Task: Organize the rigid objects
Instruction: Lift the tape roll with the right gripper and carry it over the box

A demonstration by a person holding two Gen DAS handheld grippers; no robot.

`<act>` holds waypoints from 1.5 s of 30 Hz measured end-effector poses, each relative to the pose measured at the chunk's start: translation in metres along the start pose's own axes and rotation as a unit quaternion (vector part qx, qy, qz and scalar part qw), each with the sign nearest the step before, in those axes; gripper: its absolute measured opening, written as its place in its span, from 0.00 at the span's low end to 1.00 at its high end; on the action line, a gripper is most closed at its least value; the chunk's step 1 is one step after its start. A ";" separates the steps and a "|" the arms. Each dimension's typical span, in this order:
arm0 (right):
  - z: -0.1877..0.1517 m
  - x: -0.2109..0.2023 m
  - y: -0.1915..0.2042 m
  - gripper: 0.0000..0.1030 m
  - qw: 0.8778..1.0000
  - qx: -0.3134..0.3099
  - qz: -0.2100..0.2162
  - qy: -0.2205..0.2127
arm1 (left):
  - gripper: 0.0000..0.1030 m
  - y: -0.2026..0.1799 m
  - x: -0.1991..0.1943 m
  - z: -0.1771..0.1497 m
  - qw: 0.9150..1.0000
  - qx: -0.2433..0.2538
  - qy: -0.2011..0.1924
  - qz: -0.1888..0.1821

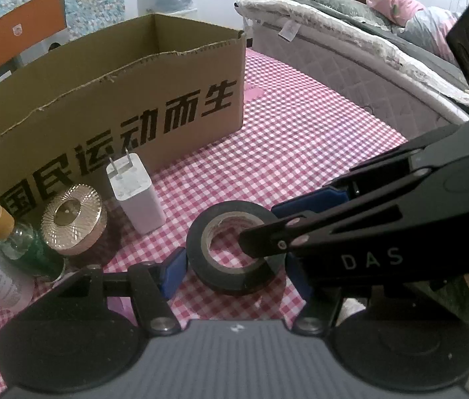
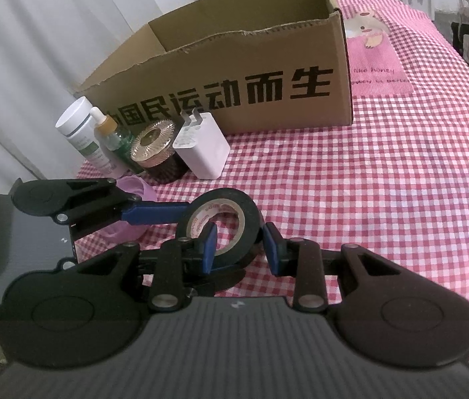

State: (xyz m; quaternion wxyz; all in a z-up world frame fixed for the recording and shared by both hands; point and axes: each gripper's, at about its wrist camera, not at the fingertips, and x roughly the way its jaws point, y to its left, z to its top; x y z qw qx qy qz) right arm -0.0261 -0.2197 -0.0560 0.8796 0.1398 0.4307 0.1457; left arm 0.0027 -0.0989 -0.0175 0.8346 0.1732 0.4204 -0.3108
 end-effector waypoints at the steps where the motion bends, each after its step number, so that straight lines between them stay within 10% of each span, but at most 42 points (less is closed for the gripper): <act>1: 0.000 0.000 0.001 0.29 1.000 0.000 0.000 -0.001 | 0.64 0.000 -0.001 0.000 1.000 0.000 -0.001 0.000; 17: 0.011 -0.028 0.027 0.29 0.998 -0.033 -0.005 -0.045 | 0.64 0.007 -0.044 0.007 0.998 -0.010 -0.060 0.019; 31: 0.109 -0.063 0.090 0.29 0.981 -0.145 0.007 -0.126 | 0.64 0.063 -0.114 0.068 0.985 -0.029 -0.158 0.071; 38: 0.186 -0.028 0.095 0.29 0.982 -0.161 0.041 -0.094 | 0.63 0.116 -0.102 0.108 0.988 -0.055 -0.118 0.082; 45: 0.251 0.063 0.069 0.30 0.992 -0.094 0.080 0.034 | 0.63 0.175 -0.034 0.142 0.995 -0.078 0.013 0.056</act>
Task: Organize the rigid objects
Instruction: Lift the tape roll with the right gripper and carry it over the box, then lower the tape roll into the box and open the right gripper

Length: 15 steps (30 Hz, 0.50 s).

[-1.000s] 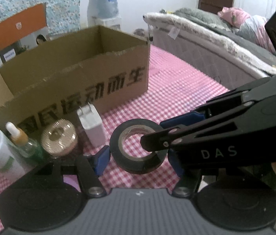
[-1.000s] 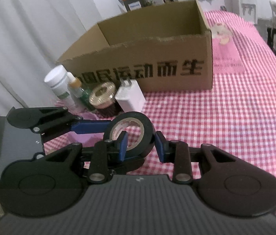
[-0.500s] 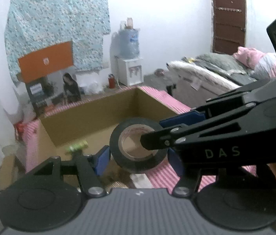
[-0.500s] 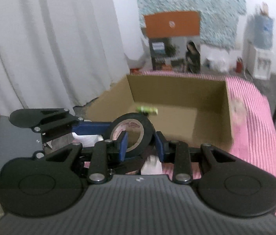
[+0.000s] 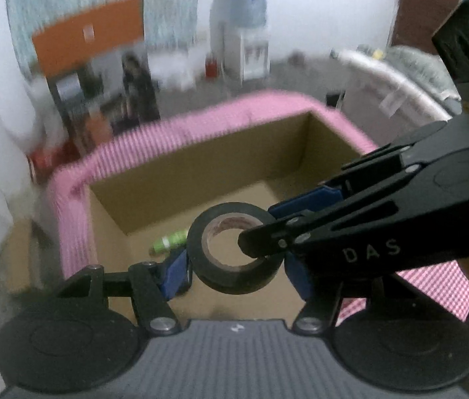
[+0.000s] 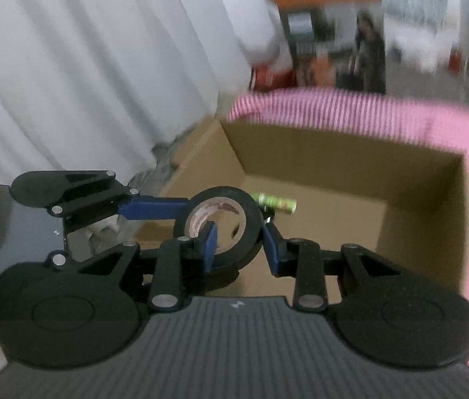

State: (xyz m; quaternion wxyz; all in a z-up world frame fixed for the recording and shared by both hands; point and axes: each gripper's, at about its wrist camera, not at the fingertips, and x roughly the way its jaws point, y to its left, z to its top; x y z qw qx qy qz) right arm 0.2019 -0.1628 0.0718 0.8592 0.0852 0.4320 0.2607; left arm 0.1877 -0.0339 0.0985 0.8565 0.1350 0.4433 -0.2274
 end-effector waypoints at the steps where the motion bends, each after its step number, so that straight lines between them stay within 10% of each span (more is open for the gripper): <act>1: 0.005 0.012 -0.008 0.30 1.000 0.012 0.006 0.017 | 0.63 0.003 0.009 0.000 1.000 -0.003 0.016 -0.004; 15: -0.007 0.106 -0.049 0.30 0.979 0.072 0.050 0.183 | 0.57 0.013 0.072 0.000 0.986 0.001 0.160 -0.039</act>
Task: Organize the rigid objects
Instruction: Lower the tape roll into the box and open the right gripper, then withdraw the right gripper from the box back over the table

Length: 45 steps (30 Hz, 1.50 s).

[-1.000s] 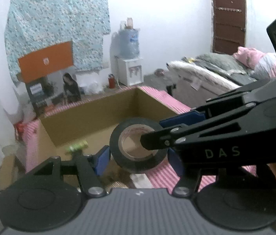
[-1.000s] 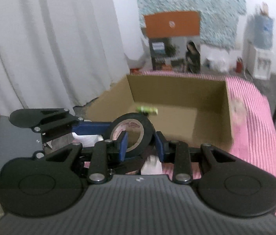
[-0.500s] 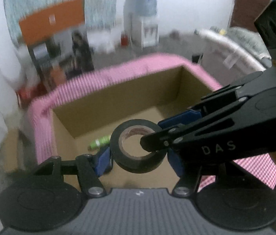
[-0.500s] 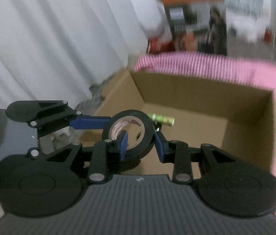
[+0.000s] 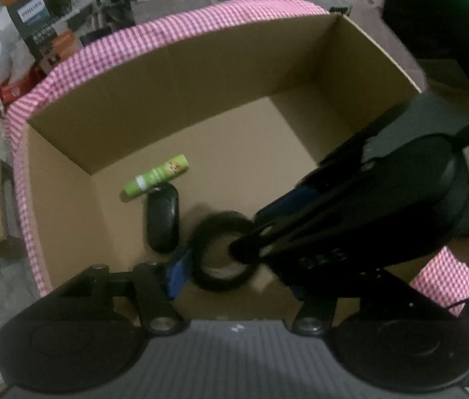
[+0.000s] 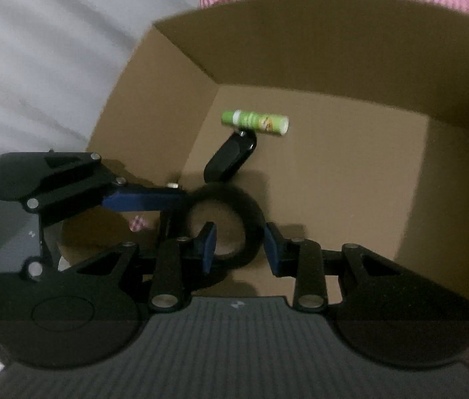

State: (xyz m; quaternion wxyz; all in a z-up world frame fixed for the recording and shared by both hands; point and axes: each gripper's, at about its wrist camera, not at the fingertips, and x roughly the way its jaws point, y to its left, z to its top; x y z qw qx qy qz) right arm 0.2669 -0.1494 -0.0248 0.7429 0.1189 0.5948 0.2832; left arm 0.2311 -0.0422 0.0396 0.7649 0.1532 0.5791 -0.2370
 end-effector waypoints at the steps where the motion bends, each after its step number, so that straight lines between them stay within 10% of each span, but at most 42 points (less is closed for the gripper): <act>1: 0.001 0.004 -0.001 0.30 1.000 0.001 0.005 0.006 | 0.57 0.000 0.001 0.000 1.000 -0.002 0.001 -0.003; 17: 0.009 -0.020 0.008 0.42 0.999 0.001 0.021 -0.028 | 0.70 -0.007 -0.039 -0.009 0.998 0.003 -0.053 0.024; 31: -0.100 -0.155 0.045 0.98 0.972 -0.027 0.027 -0.233 | 0.90 -0.048 -0.133 -0.082 0.971 0.038 -0.236 0.022; 45: -0.262 -0.153 0.077 0.99 0.917 -0.036 -0.214 -0.334 | 0.90 -0.091 -0.106 -0.172 0.965 0.029 -0.259 -0.040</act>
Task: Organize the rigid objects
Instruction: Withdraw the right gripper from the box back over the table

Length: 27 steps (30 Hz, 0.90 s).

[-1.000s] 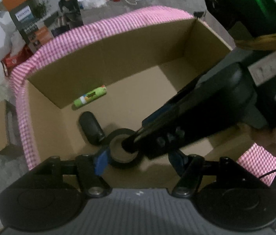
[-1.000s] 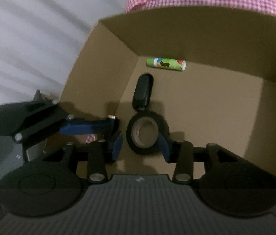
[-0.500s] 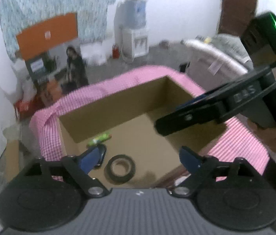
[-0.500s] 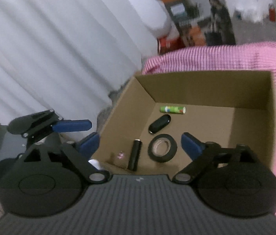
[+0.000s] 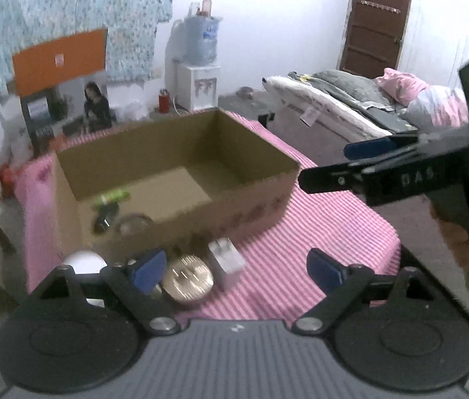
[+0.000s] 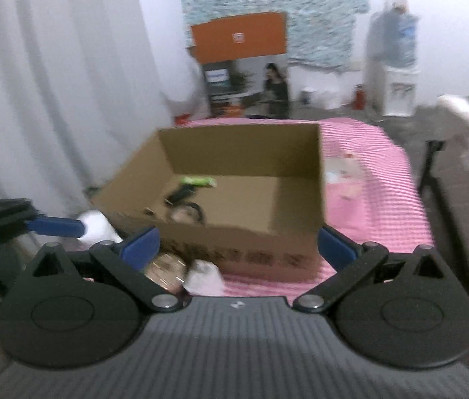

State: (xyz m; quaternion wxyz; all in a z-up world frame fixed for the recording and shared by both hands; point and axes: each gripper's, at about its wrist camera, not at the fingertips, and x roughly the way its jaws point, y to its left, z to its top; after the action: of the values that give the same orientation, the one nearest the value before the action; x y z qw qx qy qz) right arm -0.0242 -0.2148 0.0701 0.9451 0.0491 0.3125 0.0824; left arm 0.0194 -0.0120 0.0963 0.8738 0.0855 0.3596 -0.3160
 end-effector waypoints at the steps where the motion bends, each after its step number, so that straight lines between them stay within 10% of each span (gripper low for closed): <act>1: -0.008 0.000 0.001 0.99 1.000 -0.006 -0.011 0.000 | 0.90 -0.001 0.002 -0.006 1.000 -0.008 0.002 -0.003; 9: -0.047 -0.011 0.010 0.99 0.993 -0.059 -0.099 -0.023 | 1.00 -0.010 0.011 -0.042 0.999 -0.043 -0.011 0.001; 27: -0.079 0.009 -0.024 0.99 0.996 0.073 0.022 -0.036 | 1.00 -0.016 0.038 -0.038 1.000 -0.026 -0.013 -0.007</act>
State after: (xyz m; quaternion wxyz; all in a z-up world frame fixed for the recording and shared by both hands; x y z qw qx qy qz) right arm -0.0612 -0.2337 -0.0023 0.9477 0.1280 0.2819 0.0779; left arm 0.0086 -0.0285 0.0435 0.8781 0.0557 0.3566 -0.3140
